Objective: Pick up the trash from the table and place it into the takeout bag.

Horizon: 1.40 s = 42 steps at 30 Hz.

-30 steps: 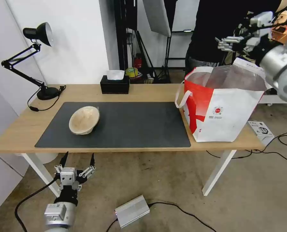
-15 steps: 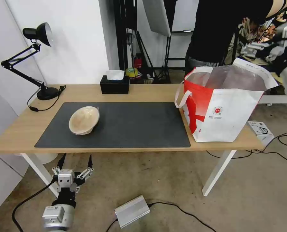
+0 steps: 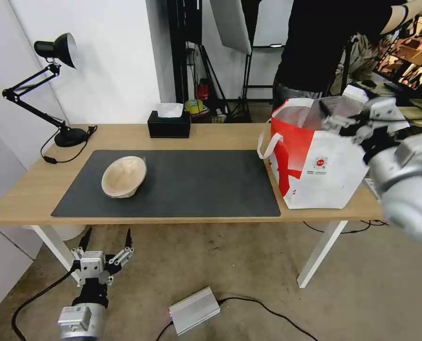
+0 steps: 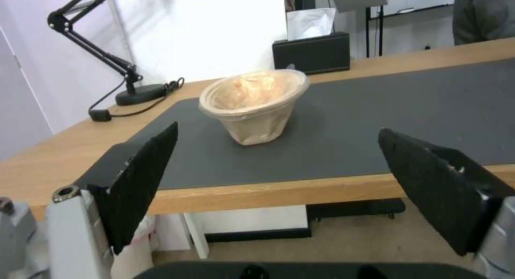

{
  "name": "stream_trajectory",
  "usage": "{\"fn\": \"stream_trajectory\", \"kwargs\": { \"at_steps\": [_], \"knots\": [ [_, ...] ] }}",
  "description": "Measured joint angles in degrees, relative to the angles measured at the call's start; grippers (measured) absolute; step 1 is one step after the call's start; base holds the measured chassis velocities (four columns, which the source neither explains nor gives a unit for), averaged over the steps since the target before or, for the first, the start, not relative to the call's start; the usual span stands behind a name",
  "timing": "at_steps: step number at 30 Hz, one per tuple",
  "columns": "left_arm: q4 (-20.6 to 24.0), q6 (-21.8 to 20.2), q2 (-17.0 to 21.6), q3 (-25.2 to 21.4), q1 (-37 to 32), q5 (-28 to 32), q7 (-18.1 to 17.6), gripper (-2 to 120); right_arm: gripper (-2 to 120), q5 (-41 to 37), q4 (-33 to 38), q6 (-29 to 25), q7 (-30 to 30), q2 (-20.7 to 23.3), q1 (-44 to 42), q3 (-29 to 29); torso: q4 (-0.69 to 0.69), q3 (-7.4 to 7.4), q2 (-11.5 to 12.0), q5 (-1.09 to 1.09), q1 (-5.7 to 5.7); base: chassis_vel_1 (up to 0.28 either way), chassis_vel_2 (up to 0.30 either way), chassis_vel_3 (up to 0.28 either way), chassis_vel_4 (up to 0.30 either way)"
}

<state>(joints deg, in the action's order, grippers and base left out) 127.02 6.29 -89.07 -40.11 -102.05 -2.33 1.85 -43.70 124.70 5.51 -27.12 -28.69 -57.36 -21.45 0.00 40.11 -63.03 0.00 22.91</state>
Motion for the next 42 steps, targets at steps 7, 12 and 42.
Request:
{"fn": "stream_trajectory", "kwargs": {
  "at_steps": [7,12,42],
  "knots": [
    [-0.15,-0.02,-0.02,0.26,0.17,-0.24,0.0,100,100,2.79,4.57,0.25,-1.45,-4.58,-8.62,-5.5,0.0,0.0,0.0,-0.01,0.0,0.0,0.0,0.0,0.0],
    [-0.26,-0.04,-0.1,0.52,0.17,-0.77,-0.01,100,100,6.47,7.23,0.2,-1.71,-8.42,-16.24,-8.59,-0.01,0.0,0.0,-0.01,0.0,0.0,0.0,0.0,0.0],
    [-0.18,-0.08,0.31,0.75,-0.4,-1.03,0.0,100,100,25.6,2.17,-7.26,2.78,-23.24,-32.31,0.67,0.0,0.0,0.0,-0.01,0.0,0.0,0.0,0.0,0.0]
  ]
}}
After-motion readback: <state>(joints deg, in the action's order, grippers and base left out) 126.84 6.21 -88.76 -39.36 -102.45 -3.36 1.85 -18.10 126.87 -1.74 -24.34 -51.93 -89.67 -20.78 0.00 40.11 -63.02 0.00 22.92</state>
